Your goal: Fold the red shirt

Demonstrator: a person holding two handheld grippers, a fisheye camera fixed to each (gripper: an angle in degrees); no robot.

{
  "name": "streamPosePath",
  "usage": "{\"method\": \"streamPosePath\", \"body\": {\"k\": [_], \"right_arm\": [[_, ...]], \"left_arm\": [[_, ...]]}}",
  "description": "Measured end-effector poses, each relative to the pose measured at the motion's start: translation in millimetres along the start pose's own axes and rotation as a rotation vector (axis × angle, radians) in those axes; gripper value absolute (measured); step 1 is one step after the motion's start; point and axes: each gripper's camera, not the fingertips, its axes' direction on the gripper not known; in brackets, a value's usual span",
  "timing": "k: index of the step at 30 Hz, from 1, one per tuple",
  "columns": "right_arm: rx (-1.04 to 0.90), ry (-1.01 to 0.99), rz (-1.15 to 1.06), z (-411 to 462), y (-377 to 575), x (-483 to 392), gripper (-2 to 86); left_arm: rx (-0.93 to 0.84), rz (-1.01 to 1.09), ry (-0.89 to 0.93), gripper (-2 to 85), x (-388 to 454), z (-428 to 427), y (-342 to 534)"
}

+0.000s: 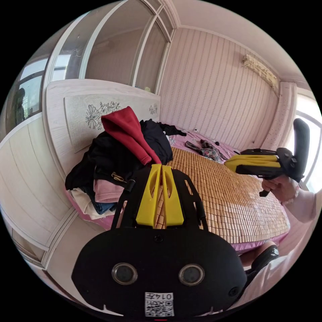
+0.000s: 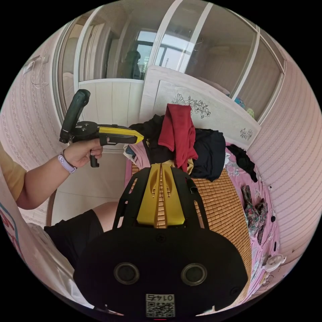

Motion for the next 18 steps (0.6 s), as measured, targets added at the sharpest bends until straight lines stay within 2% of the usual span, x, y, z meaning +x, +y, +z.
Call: {"method": "streamPosePath", "body": {"k": [5,8,13,15,18], "right_arm": [[0.018,-0.134,0.037,37,-22,25,-0.6],[0.003,-0.140,0.035,57,-33,41,-0.6],[-0.085,0.118,-0.105,102,-46,36,-0.6],[-0.068,0.132,-0.138,110,-46,33,-0.6],[-0.039,0.040,-0.081,117,-44,40,-0.6]], "left_arm": [[0.082,0.012,-0.102,9.9,-29,19,3],[0.021,-0.006,-0.091,14.8,-46,43,2],[-0.022,-0.014,-0.079,14.6,-66,74,6],[-0.033,-0.013,-0.088,14.4,-72,85,7],[-0.030,-0.027,-0.078,14.3,-82,93,9]]}}
